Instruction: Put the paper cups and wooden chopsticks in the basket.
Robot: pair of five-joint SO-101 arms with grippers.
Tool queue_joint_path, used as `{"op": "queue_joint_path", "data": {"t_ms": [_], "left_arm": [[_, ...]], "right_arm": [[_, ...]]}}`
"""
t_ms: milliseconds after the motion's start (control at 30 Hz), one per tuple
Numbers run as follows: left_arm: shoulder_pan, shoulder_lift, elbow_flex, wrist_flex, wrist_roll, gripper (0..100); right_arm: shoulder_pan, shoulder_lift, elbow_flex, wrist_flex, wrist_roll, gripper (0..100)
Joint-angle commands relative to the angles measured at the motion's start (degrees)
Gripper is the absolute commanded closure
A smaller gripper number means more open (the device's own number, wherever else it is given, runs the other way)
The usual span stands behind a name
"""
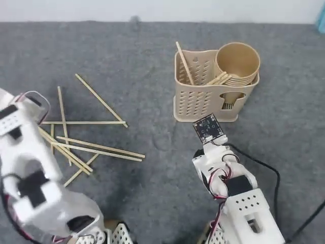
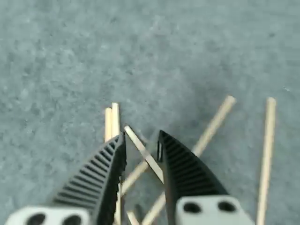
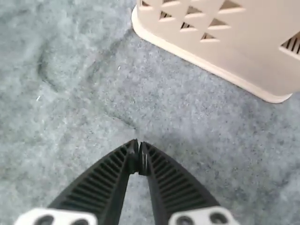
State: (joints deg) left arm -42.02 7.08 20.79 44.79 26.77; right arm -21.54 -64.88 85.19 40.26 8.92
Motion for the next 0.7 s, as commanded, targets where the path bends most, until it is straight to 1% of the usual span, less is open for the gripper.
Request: {"op": "queue_joint_path", "data": {"t_ms": [0, 67, 167, 267, 467, 667], "left_arm": [[-0.4, 8.5, -10.1, 3.9, 1.2, 89], [-0.4, 12.0, -14.5, 7.5, 1.4, 89], [-0.4, 16.7, -20.8, 12.7, 3.6, 89], [-0.4, 20.7, -25.7, 15.6, 4.0, 89], [-1.7, 26.3, -31.3, 17.4, 4.0, 89], [-4.0, 26.9, -32.0, 17.5, 3.7, 89]], "right_arm": [[-0.5, -1.1, -0.7, -1.2, 0.6, 98.3], [-0.5, -1.1, -0.7, -1.5, 0.5, 98.3], [-0.5, -1.1, -0.3, -2.5, 0.6, 98.3], [-0.5, -1.1, -0.3, -2.5, 0.6, 98.3], [-0.5, -1.1, -0.3, -2.5, 0.8, 98.3], [-0.5, -1.1, -0.3, -2.6, 0.8, 98.3]]}}
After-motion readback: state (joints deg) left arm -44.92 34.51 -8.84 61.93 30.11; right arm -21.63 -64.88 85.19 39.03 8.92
